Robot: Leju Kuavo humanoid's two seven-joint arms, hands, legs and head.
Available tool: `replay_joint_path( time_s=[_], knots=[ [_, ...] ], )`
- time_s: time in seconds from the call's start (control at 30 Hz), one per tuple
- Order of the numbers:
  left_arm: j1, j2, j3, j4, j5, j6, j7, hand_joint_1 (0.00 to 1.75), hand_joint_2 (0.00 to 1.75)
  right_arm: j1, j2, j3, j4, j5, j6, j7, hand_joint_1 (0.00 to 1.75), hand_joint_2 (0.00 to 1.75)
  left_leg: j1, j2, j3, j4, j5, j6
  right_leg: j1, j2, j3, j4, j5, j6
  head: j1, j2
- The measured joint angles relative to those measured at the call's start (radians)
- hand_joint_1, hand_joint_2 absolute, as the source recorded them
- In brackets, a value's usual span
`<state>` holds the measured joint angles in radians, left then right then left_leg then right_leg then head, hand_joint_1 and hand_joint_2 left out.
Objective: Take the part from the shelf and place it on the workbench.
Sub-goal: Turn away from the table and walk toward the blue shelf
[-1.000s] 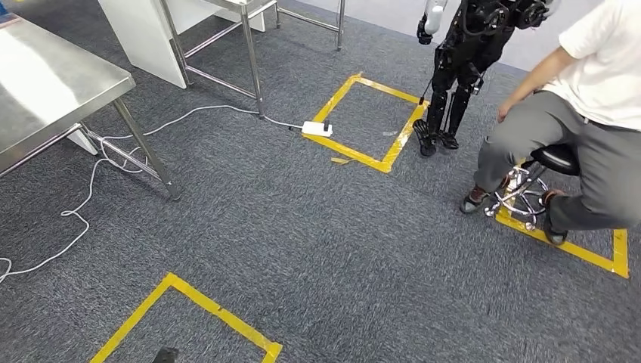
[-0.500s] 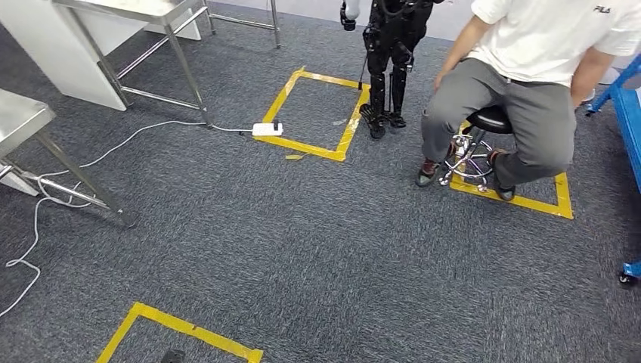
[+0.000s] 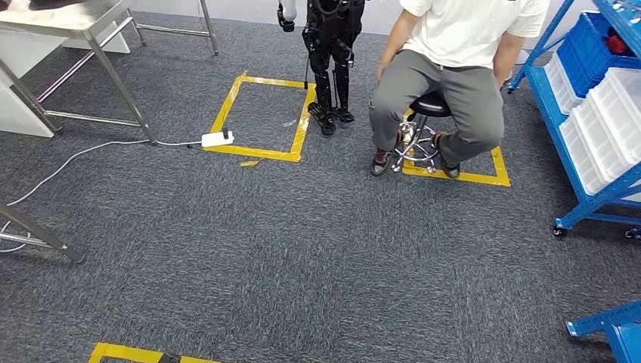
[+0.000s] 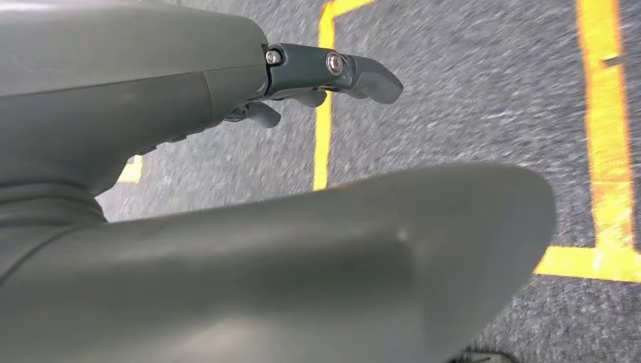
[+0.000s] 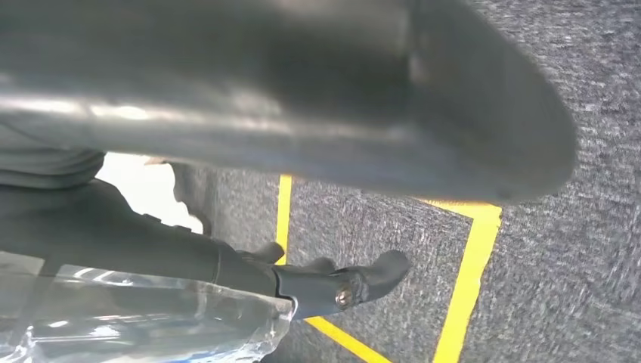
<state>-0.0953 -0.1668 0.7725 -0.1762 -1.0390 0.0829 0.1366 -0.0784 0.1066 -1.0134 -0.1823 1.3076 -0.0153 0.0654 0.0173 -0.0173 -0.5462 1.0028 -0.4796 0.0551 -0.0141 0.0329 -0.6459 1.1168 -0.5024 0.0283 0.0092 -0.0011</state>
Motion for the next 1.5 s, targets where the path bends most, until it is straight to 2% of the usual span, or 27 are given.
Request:
replay_joint_path(
  time_s=[0.07, 0.13, 0.2, 0.23, 0.3, 0.37, 0.4, 0.47, 0.53, 0.6, 0.63, 0.67, 0.73, 0.77, 0.83, 0.9, 0.97, 1.03, 1.1, 1.13, 1.17, 1.2, 1.27, 1.33, 1.4, 1.43, 1.5],
  knots=[
    [0.001, 0.000, 0.000, 0.000, -0.003, 0.000, -0.001, 0.00, 0.00, -0.003, -0.001, 0.002, 0.000, 0.000, 0.000, -0.002, 0.00, 0.00, -0.004, 0.032, -0.001, 0.000, -0.002, 0.004, -0.003, -0.020, -0.065, 0.124, -0.048, -0.003, 0.004, 0.000],
    [0.001, -0.001, 0.000, 0.000, -0.006, 0.000, -0.001, 0.00, 0.00, -0.001, -0.001, 0.004, 0.000, 0.000, 0.000, -0.002, 0.00, 0.00, -0.004, 0.061, -0.002, 0.001, -0.003, 0.003, -0.008, -0.023, -0.077, 0.155, -0.048, 0.010, 0.006, 0.000],
    [0.000, -0.001, -0.001, 0.000, -0.012, 0.000, 0.001, 0.00, 0.00, -0.001, -0.001, 0.005, 0.000, 0.000, 0.000, -0.002, 0.00, 0.00, -0.005, 0.086, 0.002, 0.001, -0.006, -0.002, -0.016, -0.048, -0.004, 0.032, 0.000, 0.031, 0.007, 0.000],
    [-0.001, -0.001, -0.001, 0.000, -0.015, 0.000, 0.003, 0.00, 0.00, -0.002, 0.000, 0.005, 0.000, 0.000, 0.000, -0.002, 0.00, 0.00, -0.007, 0.096, 0.004, 0.002, -0.009, -0.007, -0.015, -0.066, 0.036, -0.037, 0.020, 0.035, 0.008, 0.000],
    [-0.005, -0.001, -0.002, 0.000, -0.023, 0.001, 0.007, 0.00, 0.00, -0.006, 0.002, 0.006, 0.000, -0.002, 0.000, 0.002, 0.00, 0.00, -0.011, 0.115, 0.009, 0.003, -0.015, -0.021, -0.010, -0.085, 0.077, -0.110, 0.038, 0.026, 0.005, 0.000],
    [-0.009, -0.002, -0.003, 0.000, -0.027, 0.002, 0.009, 0.00, 0.00, -0.005, 0.003, 0.006, 0.000, -0.003, 0.000, 0.006, 0.00, 0.00, -0.008, 0.129, 0.014, 0.002, -0.018, -0.035, -0.003, -0.067, 0.073, -0.110, 0.039, 0.007, 0.002, 0.000],
    [-0.011, -0.003, -0.005, 0.000, -0.028, 0.002, 0.010, 0.00, 0.00, -0.003, 0.003, 0.006, 0.000, -0.003, 0.000, 0.008, 0.00, 0.00, -0.004, 0.126, 0.015, 0.006, -0.023, -0.041, -0.005, -0.057, 0.074, -0.112, 0.041, -0.001, 0.003, 0.000],
    [-0.012, -0.003, -0.011, 0.000, -0.029, 0.003, 0.011, 0.00, 0.00, -0.001, 0.004, 0.006, 0.000, -0.003, 0.000, 0.010, 0.00, 0.00, 0.004, 0.085, -0.002, 0.055, -0.061, -0.049, -0.011, -0.039, 0.079, -0.116, 0.045, -0.019, -0.002, 0.000],
    [-0.011, -0.003, -0.016, 0.000, -0.030, 0.004, 0.013, 0.00, 0.00, -0.003, 0.004, 0.006, 0.000, -0.003, -0.001, 0.010, 0.00, 0.00, 0.006, 0.034, -0.058, 0.179, -0.132, -0.051, -0.009, -0.020, 0.078, -0.116, 0.048, -0.030, -0.010, 0.000],
    [-0.009, -0.003, -0.017, 0.000, -0.031, 0.004, 0.014, 0.00, 0.00, -0.003, 0.004, 0.006, 0.000, -0.003, -0.001, 0.010, 0.00, 0.00, 0.005, 0.019, -0.111, 0.283, -0.168, -0.050, -0.001, 0.005, 0.076, -0.116, 0.049, -0.034, -0.013, 0.000],
    [-0.008, -0.003, -0.017, 0.000, -0.031, 0.004, 0.015, 0.00, 0.00, -0.002, 0.004, 0.006, 0.000, -0.003, -0.001, 0.010, 0.00, 0.00, 0.005, 0.016, -0.116, 0.285, -0.155, -0.047, 0.002, 0.019, 0.076, -0.115, 0.049, -0.034, -0.012, 0.000],
    [-0.008, -0.003, -0.018, 0.000, -0.031, 0.004, 0.015, 0.00, 0.00, -0.001, 0.005, 0.006, 0.000, -0.003, -0.001, 0.010, 0.00, 0.00, 0.005, 0.012, -0.100, 0.245, -0.122, -0.042, 0.003, 0.034, 0.077, -0.114, 0.049, -0.034, -0.012, 0.000],
    [-0.009, -0.002, -0.018, 0.000, -0.033, 0.004, 0.015, 0.00, 0.00, -0.002, 0.007, 0.006, 0.000, -0.002, -0.001, 0.010, 0.00, 0.00, 0.005, -0.026, -0.040, 0.111, -0.048, -0.032, 0.006, 0.060, 0.078, -0.111, 0.049, -0.033, -0.012, 0.000],
    [-0.009, -0.002, -0.018, 0.000, -0.035, 0.004, 0.015, 0.00, 0.00, -0.003, 0.008, 0.006, 0.000, -0.001, -0.001, 0.010, 0.00, 0.00, 0.004, -0.043, -0.016, 0.059, -0.027, -0.029, 0.007, 0.072, 0.076, -0.110, 0.050, -0.031, -0.012, 0.000],
    [-0.010, -0.001, -0.019, 0.000, -0.038, 0.004, 0.016, 0.00, 0.00, -0.004, 0.009, 0.007, 0.000, 0.001, -0.002, 0.010, 0.00, 0.00, 0.000, -0.054, -0.001, 0.022, -0.021, -0.025, 0.008, 0.091, 0.069, -0.110, 0.053, -0.022, -0.012, 0.000],
    [-0.012, -0.002, -0.019, 0.000, -0.039, 0.004, 0.018, 0.00, 0.00, -0.001, 0.009, 0.008, 0.001, 0.004, -0.003, 0.010, 0.00, 0.00, -0.003, -0.032, 0.003, 0.012, -0.013, -0.015, 0.006, 0.100, 0.058, -0.112, 0.057, -0.011, -0.012, 0.000],
    [-0.014, -0.003, -0.019, 0.000, -0.040, 0.005, 0.018, 0.00, 0.00, 0.001, 0.011, 0.009, 0.001, 0.005, -0.003, 0.010, 0.00, 0.00, -0.001, -0.008, 0.008, -0.004, -0.003, -0.002, 0.010, 0.057, 0.033, -0.075, 0.038, -0.008, -0.009, 0.000],
    [-0.012, -0.002, -0.019, 0.000, -0.041, 0.007, 0.018, 0.00, 0.00, -0.002, 0.012, 0.012, 0.001, 0.005, -0.003, 0.008, 0.00, 0.00, -0.003, 0.021, 0.010, -0.011, -0.001, 0.005, 0.009, -0.001, -0.026, 0.042, -0.016, -0.014, -0.005, 0.000],
    [-0.010, -0.002, -0.019, 0.000, -0.041, 0.012, 0.018, 0.00, 0.00, -0.003, 0.012, 0.014, 0.001, 0.005, -0.003, 0.003, 0.00, 0.00, -0.005, 0.051, 0.009, -0.011, -0.002, 0.005, 0.003, -0.018, -0.083, 0.157, -0.057, -0.009, -0.003, 0.000],
    [-0.010, -0.002, -0.019, 0.000, -0.041, 0.016, 0.018, 0.00, 0.00, -0.003, 0.013, 0.014, 0.001, 0.005, -0.003, -0.002, 0.00, 0.00, -0.005, 0.065, 0.009, -0.010, -0.003, 0.004, -0.002, -0.021, -0.088, 0.169, -0.056, -0.001, -0.002, 0.000],
    [-0.011, -0.002, -0.019, 0.000, -0.041, 0.020, 0.018, 0.00, 0.00, -0.002, 0.013, 0.014, 0.001, 0.005, -0.003, -0.007, 0.00, 0.00, -0.005, 0.077, 0.010, -0.010, -0.005, 0.001, -0.006, -0.027, -0.070, 0.140, -0.041, 0.011, -0.001, 0.000],
    [-0.011, -0.002, -0.019, 0.000, -0.040, 0.026, 0.017, 0.00, 0.00, -0.001, 0.014, 0.014, 0.001, 0.005, -0.004, -0.012, 0.00, 0.00, -0.004, 0.090, 0.013, -0.010, -0.007, -0.003, -0.012, -0.042, -0.032, 0.073, -0.015, 0.023, -0.001, 0.000],
    [-0.011, 0.002, -0.018, -0.001, -0.038, 0.036, 0.016, 0.00, 0.00, -0.004, 0.016, 0.015, 0.001, 0.007, -0.004, -0.021, 0.00, 0.00, -0.008, 0.111, 0.020, -0.008, -0.016, -0.015, -0.014, -0.089, 0.043, -0.062, 0.028, 0.033, 0.002, 0.000],
    [-0.011, 0.007, -0.017, -0.001, -0.038, 0.044, 0.015, 0.00, 0.00, -0.007, 0.022, 0.018, 0.002, 0.012, -0.005, -0.028, 0.00, 0.00, -0.012, 0.130, 0.028, -0.006, -0.024, -0.028, -0.010, -0.106, 0.070, -0.109, 0.041, 0.022, -0.001, 0.000],
    [-0.014, 0.009, -0.016, -0.001, -0.036, 0.053, 0.015, 0.00, 0.00, -0.006, 0.025, 0.022, 0.002, 0.019, -0.006, -0.038, 0.00, 0.00, -0.008, 0.146, 0.034, -0.006, -0.029, -0.039, -0.009, -0.081, 0.071, -0.110, 0.043, 0.007, -0.005, 0.000],
    [-0.016, 0.011, -0.016, -0.002, -0.033, 0.059, 0.014, 0.00, 0.00, -0.005, 0.027, 0.024, 0.002, 0.023, -0.006, -0.042, 0.00, 0.00, -0.002, 0.135, 0.034, 0.002, -0.038, -0.044, -0.011, -0.069, 0.072, -0.111, 0.044, 0.000, -0.007, 0.000],
    [-0.017, 0.015, -0.014, -0.002, -0.021, 0.069, 0.008, 0.00, 0.00, -0.008, 0.031, 0.030, 0.002, 0.034, -0.005, -0.048, 0.00, 0.00, 0.005, 0.080, 0.006, 0.073, -0.088, -0.050, -0.015, -0.046, 0.075, -0.114, 0.046, -0.017, -0.010, 0.000]
  ],
)
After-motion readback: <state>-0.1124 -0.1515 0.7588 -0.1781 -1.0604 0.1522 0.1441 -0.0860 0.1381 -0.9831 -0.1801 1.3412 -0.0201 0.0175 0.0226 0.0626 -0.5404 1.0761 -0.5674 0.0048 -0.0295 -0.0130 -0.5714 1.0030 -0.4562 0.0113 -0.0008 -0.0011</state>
